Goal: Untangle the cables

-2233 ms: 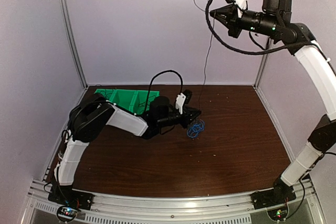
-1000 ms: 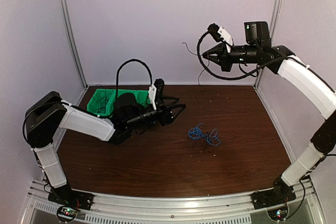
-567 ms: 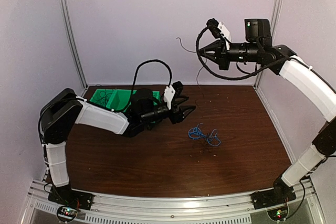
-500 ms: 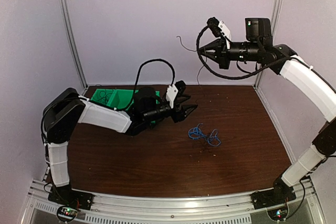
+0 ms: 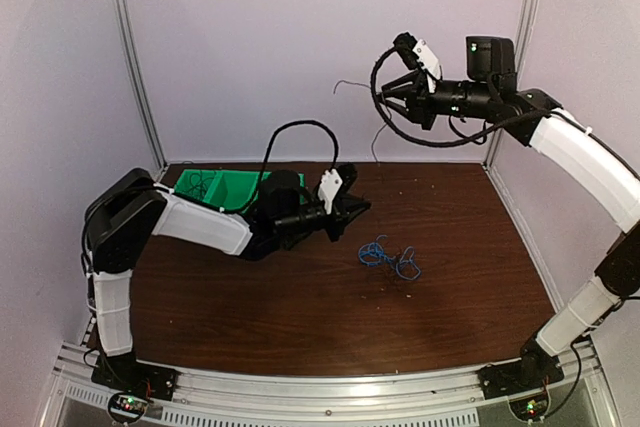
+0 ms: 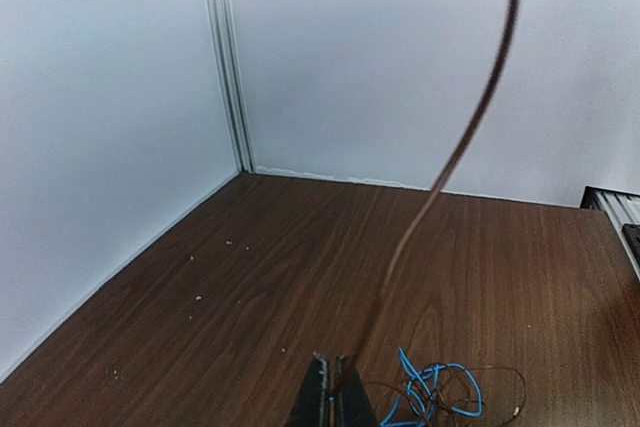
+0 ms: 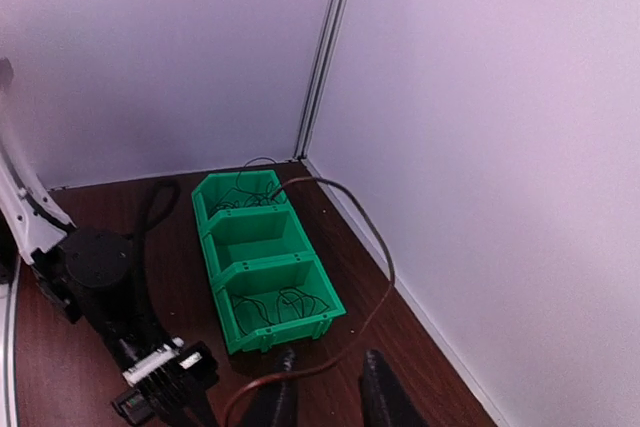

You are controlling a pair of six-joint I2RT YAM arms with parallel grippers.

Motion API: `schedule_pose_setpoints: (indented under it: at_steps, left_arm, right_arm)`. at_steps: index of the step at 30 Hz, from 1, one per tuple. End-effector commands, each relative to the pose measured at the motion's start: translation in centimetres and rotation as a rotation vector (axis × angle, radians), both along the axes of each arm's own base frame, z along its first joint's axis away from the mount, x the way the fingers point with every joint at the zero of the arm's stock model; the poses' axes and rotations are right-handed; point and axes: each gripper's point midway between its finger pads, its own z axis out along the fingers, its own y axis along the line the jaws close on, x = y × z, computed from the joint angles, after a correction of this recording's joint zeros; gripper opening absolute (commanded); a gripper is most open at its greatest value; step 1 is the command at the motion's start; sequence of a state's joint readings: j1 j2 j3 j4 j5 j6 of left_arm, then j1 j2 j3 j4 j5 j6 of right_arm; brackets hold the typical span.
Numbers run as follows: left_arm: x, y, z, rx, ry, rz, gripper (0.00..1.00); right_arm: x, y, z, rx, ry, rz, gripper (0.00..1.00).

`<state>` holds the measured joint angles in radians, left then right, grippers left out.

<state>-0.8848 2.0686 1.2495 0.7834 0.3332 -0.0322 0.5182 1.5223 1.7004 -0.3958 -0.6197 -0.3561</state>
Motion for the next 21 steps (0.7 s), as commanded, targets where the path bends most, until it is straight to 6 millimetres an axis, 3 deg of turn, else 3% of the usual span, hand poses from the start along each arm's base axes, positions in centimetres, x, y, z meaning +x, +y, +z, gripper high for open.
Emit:
schedule_pose_setpoints:
  at_steps: [1,2,4,9,12,15,21]
  left_arm:
    - [-2.9,3.3,7.6,-0.121,-0.028,-0.002,0.00]
    - [-3.2,4.3,8.8,-0.133,-0.028,0.019,0.00]
    - [-3.3,5.8,10.6,-0.131,-0.014,0.069,0.00]
    - [-2.8,8.3,12.4,-0.078,0.066,0.188,0.00]
    - [-3.1,9.4,13.3,-0.084,0.103,0.213,0.00]
    - [-3.1,10.3,14.2,-0.086,0.129,0.252,0.00]
    - [-2.7,11.8,15.5,-0.095,0.173,0.323,0.00]
  right_arm:
    - [4.8,-1.5,-3.7,-0.055,-0.009,-0.190,0.38]
    - [5.0,-1.3,-5.3,-0.085,0.019,-0.178,0.48]
    - [5.1,-1.1,-8.2,-0.118,0.097,-0.159,0.58]
    - [3.0,-1.5,-14.7,-0.123,0.244,-0.069,0.64]
    - [0.1,-1.0,-19.0,-0.176,0.317,0.063,0.68]
    - [-2.8,0.1,-20.5,-0.159,0.359,0.191,0.73]
    - [-7.8,3.9,-21.5,-0.207,0.363,0.378,0.75]
